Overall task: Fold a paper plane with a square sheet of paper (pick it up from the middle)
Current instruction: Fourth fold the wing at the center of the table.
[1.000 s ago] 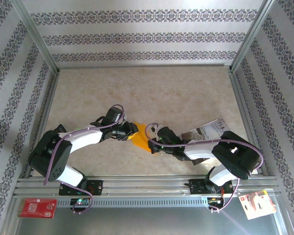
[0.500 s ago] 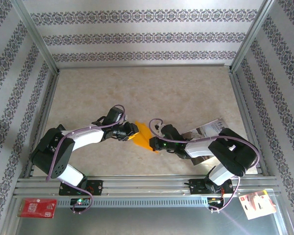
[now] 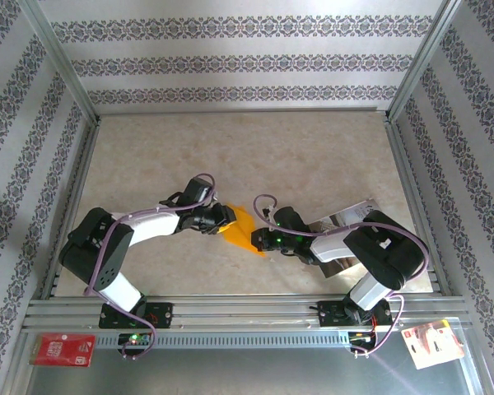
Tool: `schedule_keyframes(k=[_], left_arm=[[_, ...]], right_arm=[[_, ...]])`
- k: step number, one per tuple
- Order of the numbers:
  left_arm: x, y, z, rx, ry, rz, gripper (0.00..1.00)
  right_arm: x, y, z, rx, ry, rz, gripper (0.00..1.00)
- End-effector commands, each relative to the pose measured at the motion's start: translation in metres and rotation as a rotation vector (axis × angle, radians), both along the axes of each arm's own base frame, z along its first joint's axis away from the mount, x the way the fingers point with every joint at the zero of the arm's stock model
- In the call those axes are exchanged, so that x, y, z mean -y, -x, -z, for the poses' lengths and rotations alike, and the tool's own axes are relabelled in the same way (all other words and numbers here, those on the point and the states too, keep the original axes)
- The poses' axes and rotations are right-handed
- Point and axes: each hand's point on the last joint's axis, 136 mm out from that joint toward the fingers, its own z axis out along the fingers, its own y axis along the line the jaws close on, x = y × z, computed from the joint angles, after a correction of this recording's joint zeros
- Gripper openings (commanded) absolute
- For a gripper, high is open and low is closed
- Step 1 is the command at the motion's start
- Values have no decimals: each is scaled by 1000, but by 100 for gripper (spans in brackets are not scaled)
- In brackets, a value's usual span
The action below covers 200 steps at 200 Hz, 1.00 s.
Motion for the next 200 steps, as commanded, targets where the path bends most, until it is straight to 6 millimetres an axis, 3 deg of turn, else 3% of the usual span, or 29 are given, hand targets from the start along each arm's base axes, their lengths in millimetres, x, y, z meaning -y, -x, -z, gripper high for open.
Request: schedule_keyframes(k=[1, 27, 76, 200], left_arm=[[15, 1, -6, 27, 16, 76, 32], [23, -3, -8, 41, 18, 107, 31], [22, -11, -2, 40, -19, 95, 21], [54, -20, -17, 66, 132, 141, 21]], right_arm=[[3, 3, 6, -27, -10, 2, 5], [4, 2, 8, -34, -10, 9, 5], [6, 2, 12, -46, -12, 17, 5], [5, 1, 17, -66, -11, 19, 6]])
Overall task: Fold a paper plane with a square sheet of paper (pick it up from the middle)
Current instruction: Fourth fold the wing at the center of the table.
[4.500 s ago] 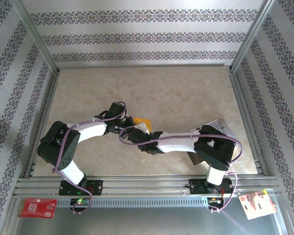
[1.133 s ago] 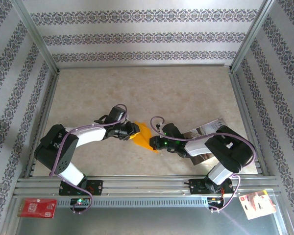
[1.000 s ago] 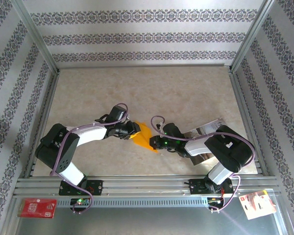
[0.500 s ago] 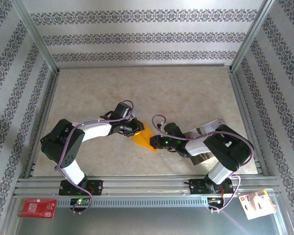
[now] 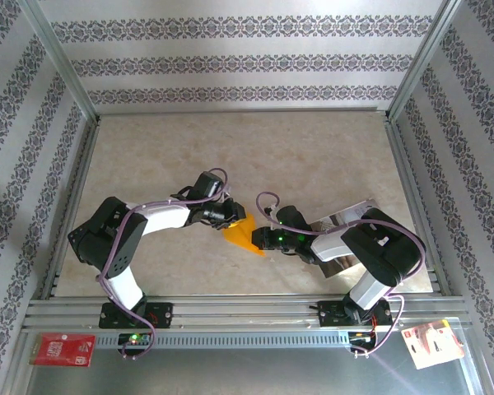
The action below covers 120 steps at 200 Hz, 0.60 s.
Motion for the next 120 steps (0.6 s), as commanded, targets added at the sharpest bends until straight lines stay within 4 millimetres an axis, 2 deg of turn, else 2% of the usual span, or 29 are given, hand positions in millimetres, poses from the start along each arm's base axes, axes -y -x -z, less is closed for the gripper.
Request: schedule_keyframes(k=[1, 44, 120], left_arm=[[18, -7, -13, 35, 63, 27, 21], [20, -11, -11, 37, 66, 19, 22], [11, -13, 9, 16, 0, -8, 22]], right_arm=[[7, 1, 17, -32, 40, 18, 6], [6, 0, 17, -33, 37, 15, 6], [5, 0, 17, -35, 39, 11, 9]])
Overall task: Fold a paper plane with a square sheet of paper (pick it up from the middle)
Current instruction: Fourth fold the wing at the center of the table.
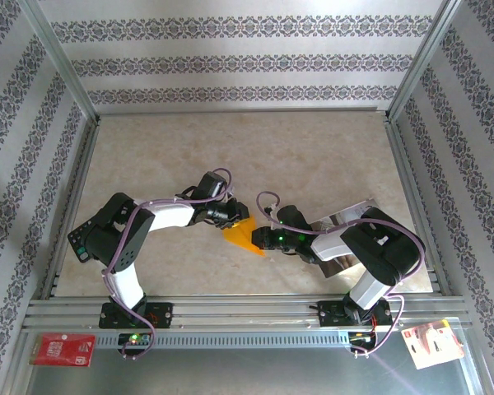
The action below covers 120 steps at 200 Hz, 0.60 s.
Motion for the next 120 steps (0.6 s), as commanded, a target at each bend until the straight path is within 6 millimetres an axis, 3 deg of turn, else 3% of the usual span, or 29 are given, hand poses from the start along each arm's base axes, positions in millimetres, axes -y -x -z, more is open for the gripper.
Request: schedule_keyframes(k=[1, 120], left_arm=[[3, -7, 1, 21, -8, -10, 22], [-5, -8, 15, 7, -35, -13, 22]], right_arm=[[6, 1, 17, -29, 47, 17, 9], [5, 0, 18, -34, 48, 17, 9]])
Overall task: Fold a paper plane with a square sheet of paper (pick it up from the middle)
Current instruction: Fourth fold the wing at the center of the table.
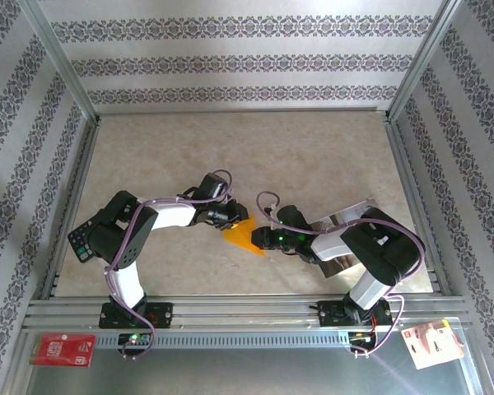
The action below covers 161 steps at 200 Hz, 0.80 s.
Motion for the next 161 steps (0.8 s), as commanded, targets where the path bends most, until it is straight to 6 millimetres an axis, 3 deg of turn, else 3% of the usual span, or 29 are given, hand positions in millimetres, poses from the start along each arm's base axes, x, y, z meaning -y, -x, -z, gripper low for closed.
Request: schedule_keyframes(k=[1, 161], left_arm=[[-1, -7, 3, 22, -6, 2, 22], [-8, -4, 16, -2, -31, 1, 22]], right_arm=[[6, 0, 18, -34, 48, 18, 9], [5, 0, 18, -35, 49, 17, 9]])
